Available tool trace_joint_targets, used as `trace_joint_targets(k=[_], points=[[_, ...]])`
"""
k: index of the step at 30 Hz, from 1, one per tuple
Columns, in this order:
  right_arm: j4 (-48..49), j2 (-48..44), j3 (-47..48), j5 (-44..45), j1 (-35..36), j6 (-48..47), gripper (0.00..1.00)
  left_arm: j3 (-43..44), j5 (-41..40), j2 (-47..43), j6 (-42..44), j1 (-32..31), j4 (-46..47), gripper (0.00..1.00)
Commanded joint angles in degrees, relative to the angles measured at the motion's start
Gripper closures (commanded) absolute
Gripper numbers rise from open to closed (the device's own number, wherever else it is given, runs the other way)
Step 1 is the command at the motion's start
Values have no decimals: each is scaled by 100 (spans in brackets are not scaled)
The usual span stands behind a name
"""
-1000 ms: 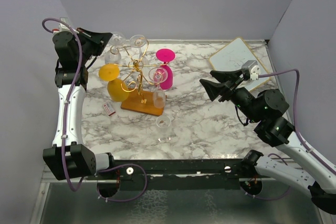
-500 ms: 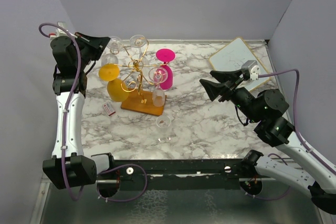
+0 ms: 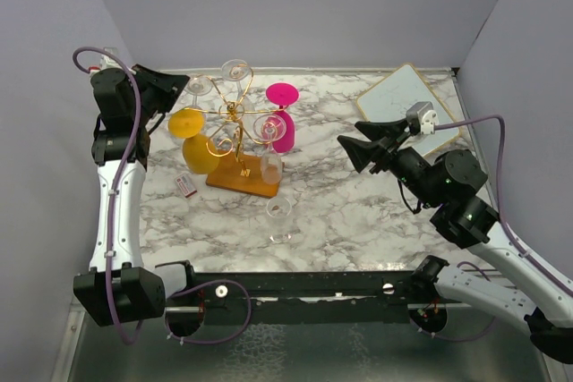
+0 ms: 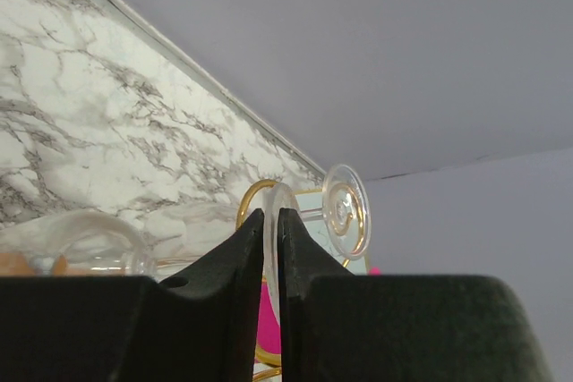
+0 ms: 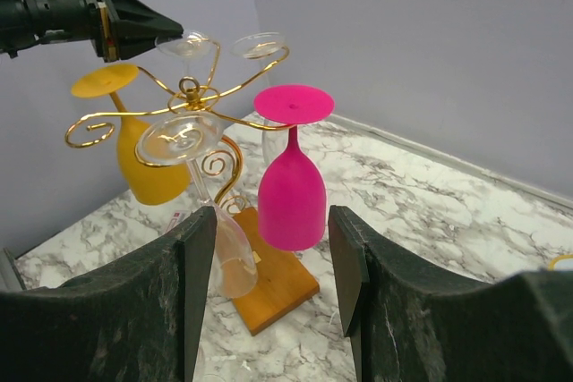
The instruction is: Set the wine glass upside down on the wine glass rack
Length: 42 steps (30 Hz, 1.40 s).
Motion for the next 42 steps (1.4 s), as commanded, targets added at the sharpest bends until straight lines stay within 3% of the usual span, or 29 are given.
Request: trace_joint_targets(k=[1,12,21,29,34,42], points=[[-12,54,59,-92,10,62,47,107,-244,-137,302,17,-293,82],[-98,217,182,-63,3,286,47,477,-493,-172,879,15,-755,55],[-1685,911,1082,-795,8,501,47,1136,-630,-222,1648,14,-1144,33],[-2636,1314,1450,-1901,10,-79,47,1947,-1274,-373,2558,14,-1719,30],[-2455,1445,1201,-2517,84,-300,47,2320,-859,-446,2772,0,-1656,30],[-2324,1742,938,-2262,998,-1051,50,2432,235,-565,2734,-109,-951,30]])
